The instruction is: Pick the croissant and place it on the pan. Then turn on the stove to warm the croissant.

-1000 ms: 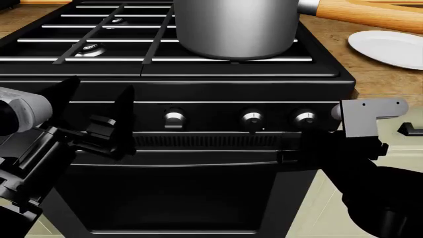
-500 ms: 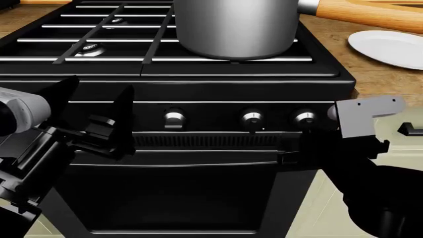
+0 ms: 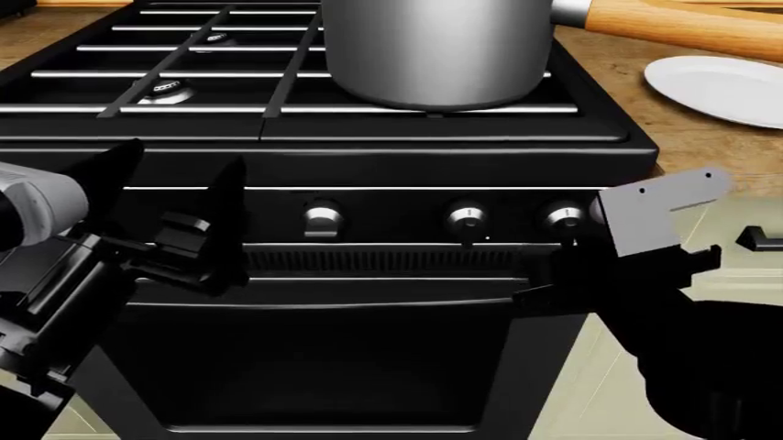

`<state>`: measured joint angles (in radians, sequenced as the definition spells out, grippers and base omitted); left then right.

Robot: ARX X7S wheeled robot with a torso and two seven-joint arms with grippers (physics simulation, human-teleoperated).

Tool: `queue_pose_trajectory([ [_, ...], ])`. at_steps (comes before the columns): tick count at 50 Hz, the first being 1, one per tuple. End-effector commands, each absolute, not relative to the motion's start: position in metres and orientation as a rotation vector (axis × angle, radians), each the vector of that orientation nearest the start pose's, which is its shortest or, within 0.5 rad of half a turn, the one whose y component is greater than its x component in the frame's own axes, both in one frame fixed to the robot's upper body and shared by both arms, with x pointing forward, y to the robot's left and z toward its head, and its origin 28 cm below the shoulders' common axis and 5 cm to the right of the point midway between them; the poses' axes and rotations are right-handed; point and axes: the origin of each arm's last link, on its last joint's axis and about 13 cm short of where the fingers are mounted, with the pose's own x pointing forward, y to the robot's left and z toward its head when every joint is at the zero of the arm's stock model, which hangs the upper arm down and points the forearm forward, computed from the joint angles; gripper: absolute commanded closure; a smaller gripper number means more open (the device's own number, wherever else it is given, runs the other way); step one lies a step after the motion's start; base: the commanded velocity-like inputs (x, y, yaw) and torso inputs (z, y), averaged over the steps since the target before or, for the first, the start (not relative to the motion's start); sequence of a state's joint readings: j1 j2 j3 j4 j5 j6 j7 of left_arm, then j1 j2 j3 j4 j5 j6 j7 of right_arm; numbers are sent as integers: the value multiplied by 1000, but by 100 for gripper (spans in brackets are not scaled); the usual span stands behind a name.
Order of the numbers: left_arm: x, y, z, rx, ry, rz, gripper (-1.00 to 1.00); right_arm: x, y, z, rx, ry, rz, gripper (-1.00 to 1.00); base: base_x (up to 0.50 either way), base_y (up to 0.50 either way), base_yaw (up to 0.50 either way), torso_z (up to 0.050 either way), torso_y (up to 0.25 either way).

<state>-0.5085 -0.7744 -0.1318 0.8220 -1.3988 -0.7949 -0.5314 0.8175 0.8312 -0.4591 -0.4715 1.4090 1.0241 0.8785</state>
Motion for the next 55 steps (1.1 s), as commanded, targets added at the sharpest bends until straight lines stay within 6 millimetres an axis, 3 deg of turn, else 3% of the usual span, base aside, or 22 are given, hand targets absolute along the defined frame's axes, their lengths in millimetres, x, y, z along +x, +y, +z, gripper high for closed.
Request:
queue_pose_trajectory([
  [1, 182, 258, 250, -73, -214, -323, -100, 234, -141, 218, -296, 287, 72, 100, 0, 0, 0, 0, 0],
  [55, 181, 258, 251, -71, -216, -322, -100, 238, -138, 220, -533, 295, 111, 100, 0, 0, 0, 0, 0],
])
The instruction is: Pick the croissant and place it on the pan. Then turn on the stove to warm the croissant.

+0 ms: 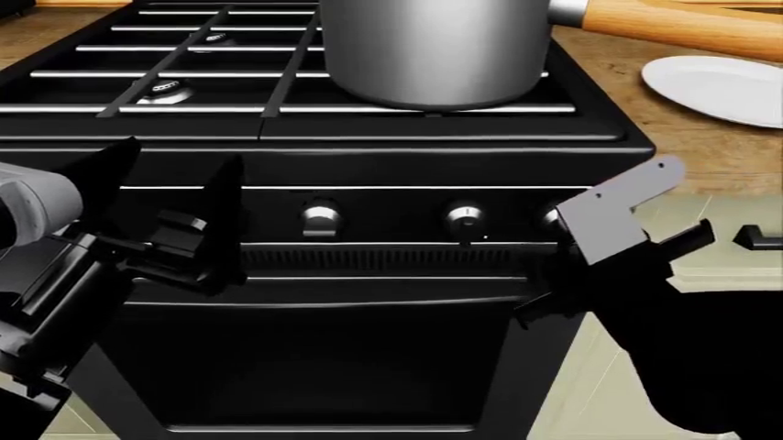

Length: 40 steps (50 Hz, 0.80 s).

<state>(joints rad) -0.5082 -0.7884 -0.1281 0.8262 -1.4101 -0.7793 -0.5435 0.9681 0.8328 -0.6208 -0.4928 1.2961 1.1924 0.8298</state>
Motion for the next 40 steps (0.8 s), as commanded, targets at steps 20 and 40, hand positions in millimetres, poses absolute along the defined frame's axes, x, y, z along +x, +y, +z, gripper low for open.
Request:
queue_pose_trajectory([
  [20, 180, 258, 251, -69, -216, -321, -100, 239, -137, 222, -592, 286, 109, 100, 0, 0, 0, 0, 0],
  [40, 177, 259, 253, -76, -221, -324, -100, 228, -137, 231, -573, 268, 94, -100, 0, 0, 0, 0, 0],
])
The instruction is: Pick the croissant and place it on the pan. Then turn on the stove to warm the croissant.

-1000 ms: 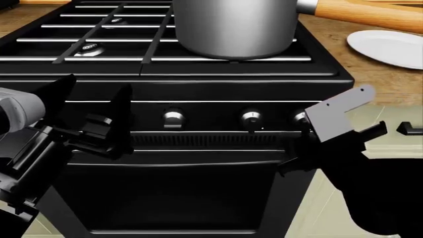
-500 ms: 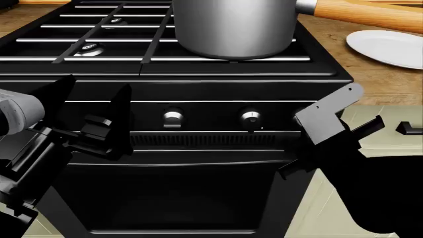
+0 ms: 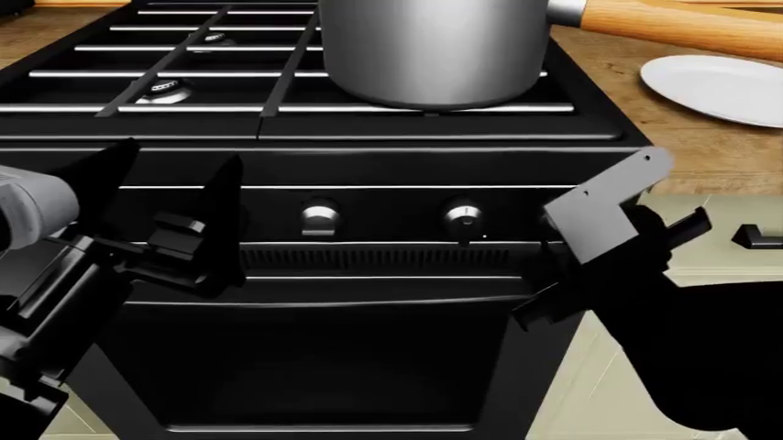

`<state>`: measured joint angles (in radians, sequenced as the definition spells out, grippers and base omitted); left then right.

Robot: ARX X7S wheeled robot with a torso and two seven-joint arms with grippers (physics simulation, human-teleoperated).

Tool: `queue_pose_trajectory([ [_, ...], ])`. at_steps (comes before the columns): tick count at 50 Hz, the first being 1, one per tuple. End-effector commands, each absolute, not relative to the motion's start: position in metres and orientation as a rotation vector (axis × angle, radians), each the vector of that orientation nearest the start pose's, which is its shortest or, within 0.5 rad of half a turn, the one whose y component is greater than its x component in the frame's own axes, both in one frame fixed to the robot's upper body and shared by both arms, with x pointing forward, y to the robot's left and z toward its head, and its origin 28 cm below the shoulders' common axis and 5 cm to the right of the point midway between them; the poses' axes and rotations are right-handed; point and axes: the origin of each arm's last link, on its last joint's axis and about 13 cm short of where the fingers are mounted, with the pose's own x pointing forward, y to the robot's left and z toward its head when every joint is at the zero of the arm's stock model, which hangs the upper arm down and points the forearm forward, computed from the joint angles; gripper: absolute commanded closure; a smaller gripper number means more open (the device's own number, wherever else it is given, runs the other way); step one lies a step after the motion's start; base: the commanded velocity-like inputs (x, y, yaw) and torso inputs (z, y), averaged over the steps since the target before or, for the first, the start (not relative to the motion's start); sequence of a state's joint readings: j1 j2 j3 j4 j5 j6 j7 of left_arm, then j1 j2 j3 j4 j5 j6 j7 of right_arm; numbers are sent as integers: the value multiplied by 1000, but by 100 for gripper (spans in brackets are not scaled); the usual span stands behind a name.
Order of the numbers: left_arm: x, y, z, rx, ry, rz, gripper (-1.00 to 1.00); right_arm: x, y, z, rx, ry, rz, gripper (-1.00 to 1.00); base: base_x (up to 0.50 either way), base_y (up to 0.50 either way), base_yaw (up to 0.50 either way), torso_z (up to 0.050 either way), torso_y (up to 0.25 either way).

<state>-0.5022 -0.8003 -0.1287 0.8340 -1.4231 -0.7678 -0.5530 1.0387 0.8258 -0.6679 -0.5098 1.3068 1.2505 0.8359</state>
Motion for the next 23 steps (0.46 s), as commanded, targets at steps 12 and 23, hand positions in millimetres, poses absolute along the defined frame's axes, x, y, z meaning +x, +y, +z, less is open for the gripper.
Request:
queue_pose_trajectory([
  [12, 175, 260, 254, -77, -227, -322, -100, 220, -138, 235, -571, 252, 73, -100, 0, 0, 0, 0, 0],
  [23, 175, 260, 253, -78, -226, -323, -100, 214, -138, 237, -564, 237, 60, -100, 0, 0, 0, 0, 0],
])
